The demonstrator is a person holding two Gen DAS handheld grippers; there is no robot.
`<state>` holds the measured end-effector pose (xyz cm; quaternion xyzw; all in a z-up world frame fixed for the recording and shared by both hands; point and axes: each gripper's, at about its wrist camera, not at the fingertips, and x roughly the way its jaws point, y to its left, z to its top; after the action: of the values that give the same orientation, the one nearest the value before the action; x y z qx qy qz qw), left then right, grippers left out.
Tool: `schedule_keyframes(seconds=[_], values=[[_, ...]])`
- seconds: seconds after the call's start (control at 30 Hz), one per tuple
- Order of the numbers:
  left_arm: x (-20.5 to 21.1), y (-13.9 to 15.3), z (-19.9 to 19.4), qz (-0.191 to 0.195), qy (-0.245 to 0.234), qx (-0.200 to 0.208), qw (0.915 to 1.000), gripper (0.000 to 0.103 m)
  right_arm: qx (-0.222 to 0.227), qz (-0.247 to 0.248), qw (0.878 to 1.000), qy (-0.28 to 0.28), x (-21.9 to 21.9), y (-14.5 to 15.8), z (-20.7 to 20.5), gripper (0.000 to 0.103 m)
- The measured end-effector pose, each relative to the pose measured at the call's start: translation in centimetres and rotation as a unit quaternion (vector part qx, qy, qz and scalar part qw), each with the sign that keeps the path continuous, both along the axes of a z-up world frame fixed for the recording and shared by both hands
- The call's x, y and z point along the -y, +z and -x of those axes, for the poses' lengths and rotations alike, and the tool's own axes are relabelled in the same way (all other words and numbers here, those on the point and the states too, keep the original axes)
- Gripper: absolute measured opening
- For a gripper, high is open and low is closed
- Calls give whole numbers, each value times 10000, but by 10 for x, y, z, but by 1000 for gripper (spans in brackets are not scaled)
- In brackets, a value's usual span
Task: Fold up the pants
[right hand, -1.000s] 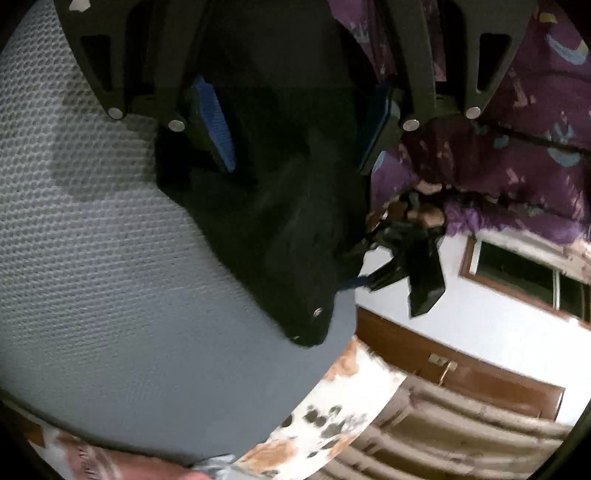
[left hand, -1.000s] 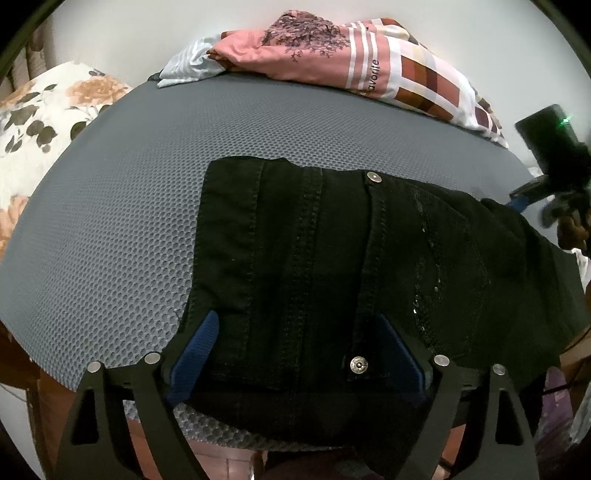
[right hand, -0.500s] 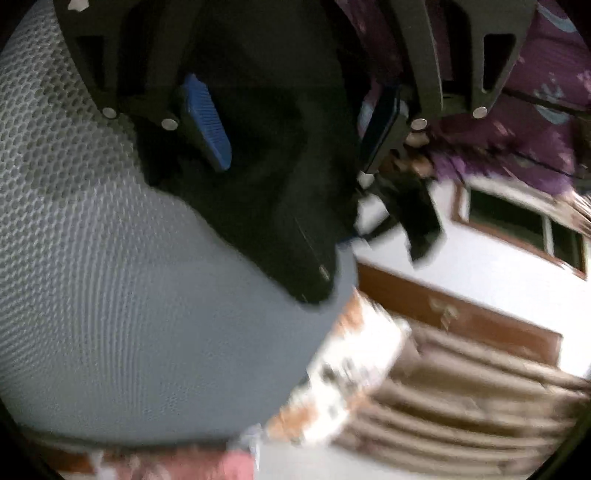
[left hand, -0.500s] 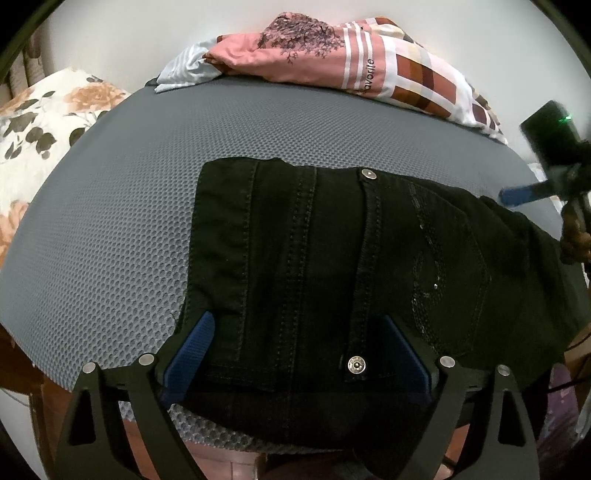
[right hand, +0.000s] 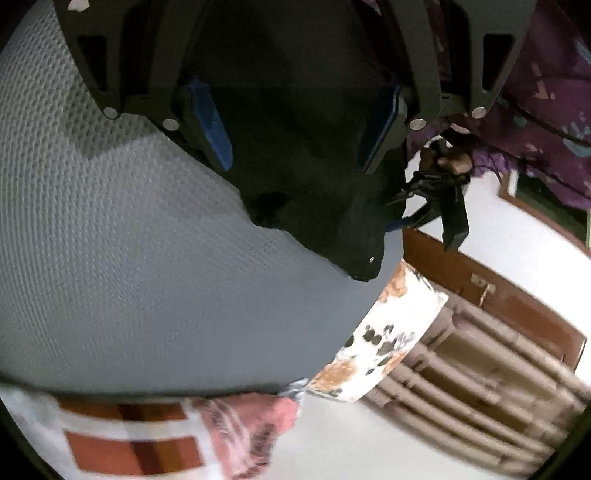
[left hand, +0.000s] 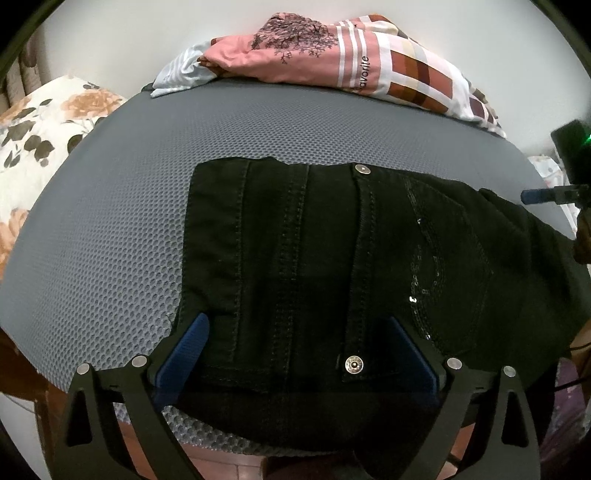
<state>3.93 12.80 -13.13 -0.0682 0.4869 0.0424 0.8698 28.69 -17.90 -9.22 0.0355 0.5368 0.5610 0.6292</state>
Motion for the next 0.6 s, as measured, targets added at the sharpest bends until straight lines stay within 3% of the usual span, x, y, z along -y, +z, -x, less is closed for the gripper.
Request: schedule_keyframes(seconds=[0.13,0.33,0.47,0.6], values=[[1,-1,0,-18,6,9,10000,97,203,150,9986,461,-35,-3,0,69],[2,-1,0,-38,-3,22,10000,98,-197,397,9956,822,-65,-36,-11,69],[4,-2,-1,-58,-18,26,10000,101,-341,287,9964,723,-75,-37,-21,71],[6,-3,-1,-72,-41,58,9999,102,-549,157,9931,1024,-80,-35,-15,70]])
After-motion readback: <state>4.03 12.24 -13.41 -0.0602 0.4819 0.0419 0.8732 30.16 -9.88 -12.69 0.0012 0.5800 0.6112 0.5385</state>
